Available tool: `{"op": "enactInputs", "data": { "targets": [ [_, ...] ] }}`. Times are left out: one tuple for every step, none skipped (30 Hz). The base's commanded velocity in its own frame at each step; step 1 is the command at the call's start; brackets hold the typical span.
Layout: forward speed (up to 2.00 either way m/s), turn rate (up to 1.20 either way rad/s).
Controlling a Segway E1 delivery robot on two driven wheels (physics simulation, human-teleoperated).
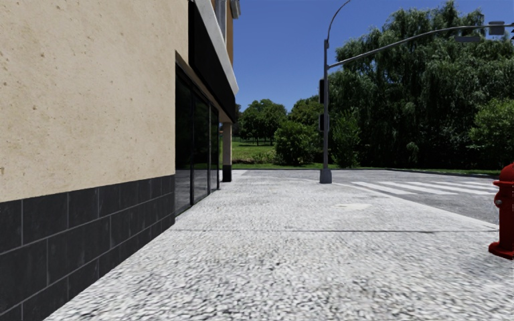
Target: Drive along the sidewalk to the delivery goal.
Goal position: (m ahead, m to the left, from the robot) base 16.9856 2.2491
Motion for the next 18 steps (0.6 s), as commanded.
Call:
{"op": "enactInputs", "data": {
  "targets": [
    [2.00, 0.00],
    [2.00, 0.00],
    [2.00, 0.00],
    [2.00, 0.00],
    [2.00, 0.00],
    [2.00, 0.00],
    [2.00, 0.00],
    [2.00, 0.00],
    [2.00, 0.00],
    [2.00, 0.00],
    [2.00, 0.00],
    [2.00, 0.00],
    [2.00, 0.00],
    [2.00, 0.00],
    [2.00, 0.00],
    [2.00, 0.00],
    [2.00, 0.00],
    [2.00, 0.00]
  ]
}}
